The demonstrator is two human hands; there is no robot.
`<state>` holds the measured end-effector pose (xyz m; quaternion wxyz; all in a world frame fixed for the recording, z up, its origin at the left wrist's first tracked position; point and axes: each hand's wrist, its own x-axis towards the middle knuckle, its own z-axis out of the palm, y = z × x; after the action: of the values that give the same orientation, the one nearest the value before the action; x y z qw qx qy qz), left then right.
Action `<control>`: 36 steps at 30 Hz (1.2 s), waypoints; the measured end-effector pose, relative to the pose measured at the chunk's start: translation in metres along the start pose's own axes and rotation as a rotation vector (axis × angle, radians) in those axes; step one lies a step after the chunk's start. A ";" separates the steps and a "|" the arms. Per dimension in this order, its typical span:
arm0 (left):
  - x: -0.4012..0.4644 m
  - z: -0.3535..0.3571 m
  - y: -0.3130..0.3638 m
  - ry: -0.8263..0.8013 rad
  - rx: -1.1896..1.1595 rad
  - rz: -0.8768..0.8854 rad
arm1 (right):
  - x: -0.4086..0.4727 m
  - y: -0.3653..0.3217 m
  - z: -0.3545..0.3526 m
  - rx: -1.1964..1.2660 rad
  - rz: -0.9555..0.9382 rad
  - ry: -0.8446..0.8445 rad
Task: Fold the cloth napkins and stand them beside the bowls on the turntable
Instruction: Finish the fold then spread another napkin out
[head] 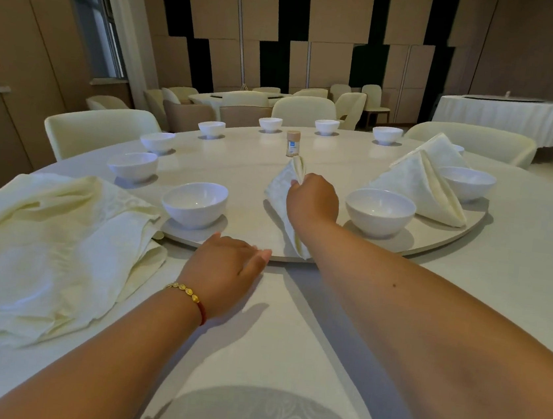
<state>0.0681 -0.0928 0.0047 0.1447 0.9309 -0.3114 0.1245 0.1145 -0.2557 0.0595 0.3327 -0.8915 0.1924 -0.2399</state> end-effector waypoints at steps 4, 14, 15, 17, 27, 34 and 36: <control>0.009 0.003 0.004 -0.022 -0.011 0.008 | 0.003 -0.002 0.005 0.011 0.025 0.059; 0.054 0.003 0.029 -0.017 -0.620 -0.232 | -0.003 0.032 -0.008 -0.034 -0.076 -0.084; 0.058 0.006 0.032 0.005 -0.669 -0.239 | -0.006 0.038 -0.012 -0.057 -0.122 -0.096; 0.065 0.010 0.040 0.052 -0.803 -0.233 | -0.016 0.053 -0.020 -0.041 -0.201 -0.103; 0.080 0.035 0.065 0.097 -0.762 -0.075 | -0.034 0.090 -0.028 0.072 -0.377 -0.115; 0.079 0.038 0.072 0.142 -0.704 -0.055 | -0.032 0.095 -0.031 -0.096 -0.249 0.028; 0.080 0.040 0.073 0.144 -0.675 -0.052 | -0.031 0.095 -0.032 -0.140 -0.212 0.050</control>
<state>0.0911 -0.2058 0.0068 0.4694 0.8270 -0.3000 0.0759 0.0539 -0.3237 0.0062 0.2375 -0.9216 0.1217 -0.2819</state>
